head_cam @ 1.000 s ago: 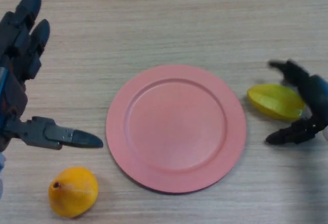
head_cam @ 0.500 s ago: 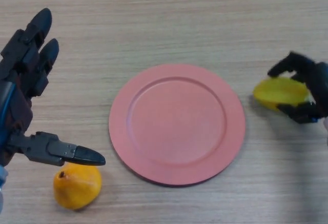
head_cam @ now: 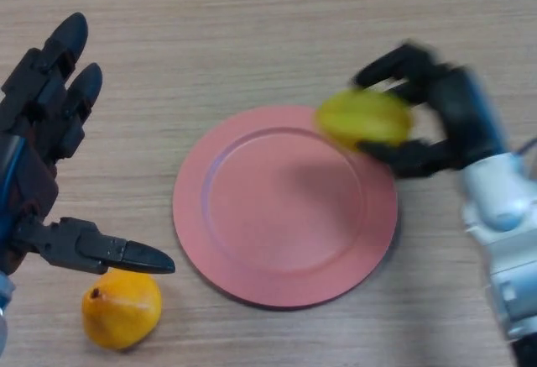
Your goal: Pick up the yellow starfruit and place it on the plate
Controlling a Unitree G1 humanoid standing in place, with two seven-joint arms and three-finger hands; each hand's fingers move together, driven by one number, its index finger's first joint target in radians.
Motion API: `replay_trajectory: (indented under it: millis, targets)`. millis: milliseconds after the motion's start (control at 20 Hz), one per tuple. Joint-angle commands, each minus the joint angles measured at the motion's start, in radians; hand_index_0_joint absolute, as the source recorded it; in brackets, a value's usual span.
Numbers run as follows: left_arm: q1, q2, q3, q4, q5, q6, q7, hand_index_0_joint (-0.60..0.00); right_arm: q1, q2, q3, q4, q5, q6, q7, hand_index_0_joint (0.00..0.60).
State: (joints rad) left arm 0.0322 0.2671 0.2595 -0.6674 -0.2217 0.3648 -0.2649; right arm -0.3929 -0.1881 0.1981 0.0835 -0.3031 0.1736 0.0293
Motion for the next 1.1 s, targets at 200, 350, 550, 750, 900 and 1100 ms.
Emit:
replay_trajectory:
  millis: [200, 350, 550, 750, 900, 1100]
  targets:
    - [-0.027, 0.029, 0.065, -0.064, -0.038, -0.096, 0.007, 0.000, -0.077, -0.002, 0.107, -0.019, 0.181, -0.051, -0.136, 0.600]
    - [-0.024, 0.029, 0.064, -0.065, -0.024, -0.112, 0.010, 0.000, -0.064, -0.002, 0.141, -0.036, 0.310, 0.018, -0.184, 0.600]
    - [-0.023, 0.026, 0.064, -0.064, -0.026, -0.121, 0.015, 0.000, -0.080, -0.002, 0.131, -0.047, 0.339, 0.019, -0.202, 0.200]
    - [-0.042, 0.033, 0.030, -0.064, -0.013, -0.084, 0.002, 0.000, -0.096, -0.002, 0.038, -0.115, 0.361, 0.016, -0.178, 0.000]
    - [-0.037, 0.020, 0.038, -0.070, -0.053, -0.068, 0.018, 0.000, -0.043, -0.002, -0.036, -0.243, 0.333, 0.048, -0.144, 0.000]
    - [-0.044, 0.030, 0.039, -0.057, -0.067, -0.060, 0.039, 0.000, 0.090, -0.007, -0.171, -0.485, 0.261, 0.067, -0.047, 0.000]
